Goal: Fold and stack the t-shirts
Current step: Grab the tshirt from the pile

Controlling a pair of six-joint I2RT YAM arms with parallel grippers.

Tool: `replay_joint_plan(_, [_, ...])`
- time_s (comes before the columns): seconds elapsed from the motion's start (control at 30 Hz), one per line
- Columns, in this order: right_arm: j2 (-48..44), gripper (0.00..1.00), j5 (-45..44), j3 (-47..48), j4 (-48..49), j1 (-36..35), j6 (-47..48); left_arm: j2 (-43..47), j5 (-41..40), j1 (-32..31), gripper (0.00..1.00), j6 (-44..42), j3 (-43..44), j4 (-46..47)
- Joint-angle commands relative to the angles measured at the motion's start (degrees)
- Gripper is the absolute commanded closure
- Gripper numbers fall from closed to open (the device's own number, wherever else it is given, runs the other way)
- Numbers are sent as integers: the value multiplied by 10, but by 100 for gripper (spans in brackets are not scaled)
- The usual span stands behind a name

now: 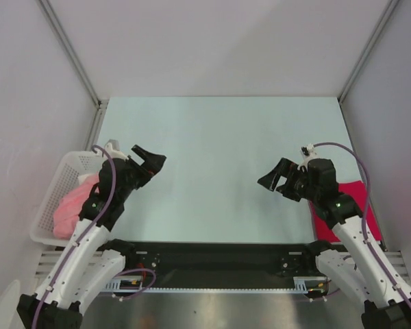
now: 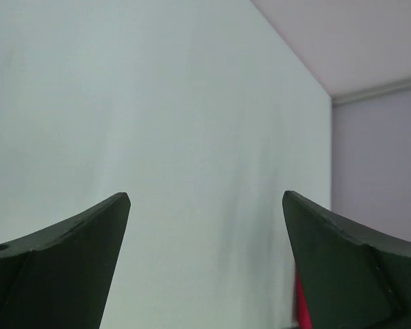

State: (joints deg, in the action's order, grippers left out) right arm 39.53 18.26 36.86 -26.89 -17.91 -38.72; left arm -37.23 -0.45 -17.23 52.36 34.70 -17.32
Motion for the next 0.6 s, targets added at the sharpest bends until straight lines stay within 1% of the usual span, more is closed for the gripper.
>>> replay_joint_plan(0.0, [28, 0, -114, 87, -138, 9, 37, -34, -130, 4, 0, -33, 86, -135])
replay_joint_plan(0.03, [32, 0, -125, 103, -174, 14, 32, -39, -158, 10, 0, -46, 102, -149])
replay_joint_plan(0.07, [33, 0, -126, 125, -188, 27, 32, -41, -162, 15, 0, -59, 129, -158])
replay_joint_plan(0.1, [29, 0, -130, 132, -205, 34, 33, -41, -163, 21, 0, -86, 139, -151])
replay_joint_plan(0.13, [23, 0, -140, 137, -210, 42, 26, -43, -141, 32, 0, -118, 147, -135])
replay_joint_plan(0.17, [9, 0, -133, 138, -210, 61, 22, -51, -127, 38, 0, -162, 167, -102])
replay_joint_plan(0.2, [5, 0, -114, 138, -200, 75, 32, -63, -136, 39, 0, -199, 181, -103])
replay_joint_plan(0.23, [4, 2, -74, 139, -180, 86, 32, -74, -187, 43, 0, -204, 200, -115])
replay_joint_plan(0.27, [14, 3, -55, 146, -176, 104, 32, -111, -219, 49, 0, -205, 241, -162])
replay_joint_plan(0.3, [26, 5, -39, 152, -177, 110, 36, -133, -249, 59, 0, -186, 271, -204])
replay_joint_plan(0.33, [41, 7, -12, 160, -183, 111, 39, -157, -280, 82, 0, -166, 301, -250])
replay_joint_plan(0.37, [55, 8, -1, 168, -188, 111, 40, -210, -321, 97, 0, -149, 350, -326])
replay_joint_plan(0.4, [84, 11, 21, 183, -199, 111, 47, -230, -325, 113, 0, -130, 367, -352])
replay_joint_plan(0.43, [95, 12, 28, 189, -203, 110, 48, -252, -325, 147, 0, -125, 388, -371])
replay_joint_plan(0.47, [106, 12, 31, 193, -205, 106, 50, -268, -325, 163, 0, -118, 396, -402])
replay_joint_plan(0.5, [116, 12, 23, 202, -207, 93, 53, -295, -326, 171, 0, -102, 401, -415])
replay_joint_plan(0.53, [122, 12, 18, 206, -207, 88, 56, -307, -331, 214, 0, -91, 403, -426])
replay_joint_plan(0.57, [128, 12, 14, 211, -207, 82, 58, -315, -330, 232, 0, -78, 403, -452])
